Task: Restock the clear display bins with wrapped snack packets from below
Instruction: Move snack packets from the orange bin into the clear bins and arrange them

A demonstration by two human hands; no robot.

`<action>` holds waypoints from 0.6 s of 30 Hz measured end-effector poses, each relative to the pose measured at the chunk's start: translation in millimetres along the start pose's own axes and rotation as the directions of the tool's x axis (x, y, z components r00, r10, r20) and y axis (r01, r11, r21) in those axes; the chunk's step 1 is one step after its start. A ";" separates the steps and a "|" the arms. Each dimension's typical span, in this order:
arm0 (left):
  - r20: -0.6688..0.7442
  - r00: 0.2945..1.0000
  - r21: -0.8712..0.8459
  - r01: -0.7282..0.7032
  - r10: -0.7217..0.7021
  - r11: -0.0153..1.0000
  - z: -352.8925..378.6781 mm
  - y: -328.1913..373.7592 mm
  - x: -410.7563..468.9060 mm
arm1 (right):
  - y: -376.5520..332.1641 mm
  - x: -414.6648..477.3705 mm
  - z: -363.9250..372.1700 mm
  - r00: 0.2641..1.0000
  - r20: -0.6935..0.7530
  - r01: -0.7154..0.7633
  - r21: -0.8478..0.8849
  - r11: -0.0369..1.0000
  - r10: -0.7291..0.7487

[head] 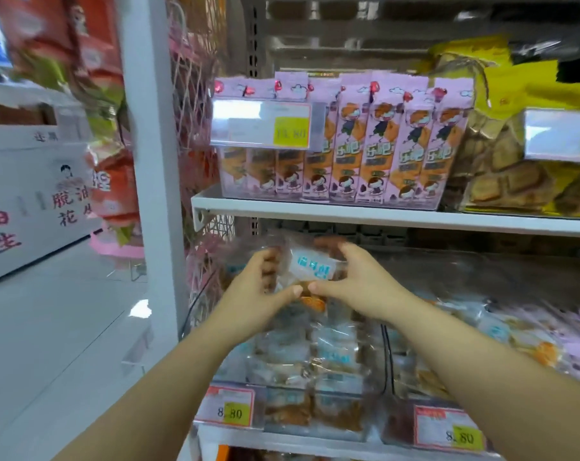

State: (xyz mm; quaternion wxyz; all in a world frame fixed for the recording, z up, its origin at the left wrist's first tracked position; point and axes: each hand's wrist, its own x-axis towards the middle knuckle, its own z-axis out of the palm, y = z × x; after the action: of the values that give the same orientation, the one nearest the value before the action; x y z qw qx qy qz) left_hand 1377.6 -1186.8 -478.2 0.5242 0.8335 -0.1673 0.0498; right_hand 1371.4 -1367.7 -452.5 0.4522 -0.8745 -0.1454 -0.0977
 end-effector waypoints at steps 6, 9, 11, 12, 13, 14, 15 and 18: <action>-0.183 0.983 0.368 0.074 -0.006 0.927 -1.1 -20.2 23.2 | 22.2 49.0 22.3 0.993 -0.014 -0.116 -0.160 0.980 0.116; -0.213 0.977 0.410 0.101 -0.012 0.906 -3.7 -24.3 22.3 | 34.4 65.9 35.5 0.993 0.032 -0.109 -0.200 0.974 0.117; -0.191 0.981 0.433 0.107 -0.025 0.895 -6.6 -28.0 21.5 | 38.9 73.7 38.4 0.991 0.063 -0.102 -0.200 0.974 0.117; -0.174 0.985 0.447 0.095 -0.018 0.889 -7.0 -30.6 21.3 | 39.3 76.2 38.0 0.991 0.072 -0.098 -0.216 0.972 0.116; -0.156 0.988 0.457 0.072 0.000 0.887 -6.7 -33.1 20.3 | 39.1 79.1 37.2 0.992 0.069 -0.085 -0.243 0.966 0.105; -0.143 0.990 0.459 0.047 0.022 0.887 -6.0 -35.3 19.4 | 38.0 81.2 36.7 0.995 0.058 -0.060 -0.282 0.957 0.079; -0.132 0.990 0.460 0.025 0.041 0.887 -5.4 -37.5 18.6 | 36.1 82.8 37.0 0.998 0.044 -0.032 -0.326 0.945 0.048; -0.128 0.988 0.465 -0.015 0.084 0.885 -4.6 -42.3 17.6 | 28.7 83.1 37.0 0.997 0.070 0.014 -0.430 0.903 0.018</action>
State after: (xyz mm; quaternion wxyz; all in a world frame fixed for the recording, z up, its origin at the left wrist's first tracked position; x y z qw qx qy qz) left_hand 1408.6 -1170.1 -507.9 0.3199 0.9239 -0.1334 0.1619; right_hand 1460.7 -1339.3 -470.4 0.2427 -0.9558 -0.1357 -0.0953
